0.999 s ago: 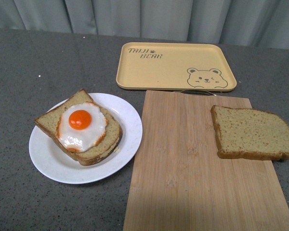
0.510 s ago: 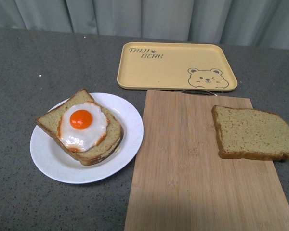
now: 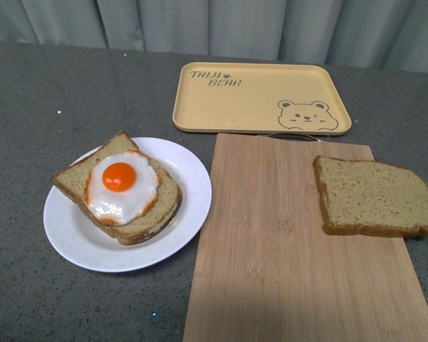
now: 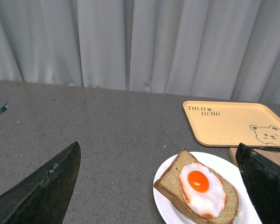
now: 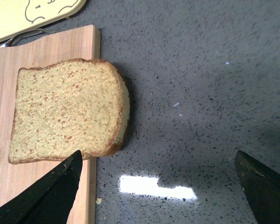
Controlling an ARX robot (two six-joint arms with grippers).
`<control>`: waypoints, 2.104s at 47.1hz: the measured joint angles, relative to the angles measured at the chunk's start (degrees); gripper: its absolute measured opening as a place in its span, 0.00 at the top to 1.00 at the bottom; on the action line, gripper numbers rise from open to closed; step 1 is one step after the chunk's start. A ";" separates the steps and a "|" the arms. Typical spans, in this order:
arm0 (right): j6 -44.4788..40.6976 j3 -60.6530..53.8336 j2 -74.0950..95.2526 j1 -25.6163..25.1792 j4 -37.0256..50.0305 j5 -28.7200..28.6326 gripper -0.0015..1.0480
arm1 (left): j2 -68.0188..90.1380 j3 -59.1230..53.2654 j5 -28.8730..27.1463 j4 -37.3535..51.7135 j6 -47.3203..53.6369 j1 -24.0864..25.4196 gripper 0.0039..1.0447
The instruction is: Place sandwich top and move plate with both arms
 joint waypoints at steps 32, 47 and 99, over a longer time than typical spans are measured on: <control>5.11 18.18 24.52 2.60 -9.20 -16.46 0.09 | -0.02 0.00 0.00 0.00 0.00 0.00 0.06; 11.10 22.86 29.79 6.60 -7.19 -16.74 0.29 | -0.02 0.00 0.00 0.00 0.00 0.00 0.06; 58.62 16.68 24.26 39.19 40.28 -9.46 0.98 | -0.02 0.00 0.00 -0.02 0.00 0.00 0.06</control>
